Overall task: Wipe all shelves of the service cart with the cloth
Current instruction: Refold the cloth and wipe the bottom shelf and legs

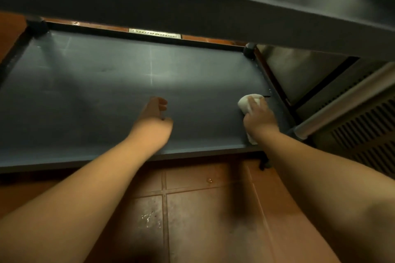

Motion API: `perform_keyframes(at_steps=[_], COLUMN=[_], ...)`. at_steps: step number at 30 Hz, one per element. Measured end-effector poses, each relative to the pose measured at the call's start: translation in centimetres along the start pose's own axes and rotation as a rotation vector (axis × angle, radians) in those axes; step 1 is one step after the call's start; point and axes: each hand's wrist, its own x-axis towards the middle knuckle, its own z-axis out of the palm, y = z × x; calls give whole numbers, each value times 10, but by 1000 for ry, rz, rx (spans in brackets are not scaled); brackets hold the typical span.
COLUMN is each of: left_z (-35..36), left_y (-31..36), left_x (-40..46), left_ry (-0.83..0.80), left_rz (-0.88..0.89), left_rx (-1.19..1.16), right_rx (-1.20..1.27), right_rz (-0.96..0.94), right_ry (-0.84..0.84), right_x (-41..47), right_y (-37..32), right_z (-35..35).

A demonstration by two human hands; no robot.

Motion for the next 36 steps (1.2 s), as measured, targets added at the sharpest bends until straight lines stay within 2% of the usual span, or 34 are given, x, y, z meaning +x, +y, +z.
perform_keyframes(at_steps=[3,7,10,13,18,26,31,33,36], left_z=[13,6,4,8,39,113,153,168,186], left_y=[2,0,-1,2,21,88,105,107,113], left_x=[-10,-16,-16,-12,-3,-15,-11,-10,-6], left_ry=[-41,-2,18,28,6,-201,-368,-437,-433], left_rz=[36,-7,17,24,-29,-31,31,-17,-95], left_rx=[59,101,101,96,69,167,219,148,-28], right_rx=[-7,58,53,5,7,-23,121,252,495], right_rz=[-55,-298,-548,-624,-544,-142,3,22,128], right_ry=[-62,-140,-167,-127,-119,-179,-128,-97,52], right_x=[-9,-35,-60,-62,-31,10,12,9,7], right_y=[-31,-99,-143,-150,-101,46,51,45,35], right_z=[5,25,36,35,23,-29,-17,-17,-27])
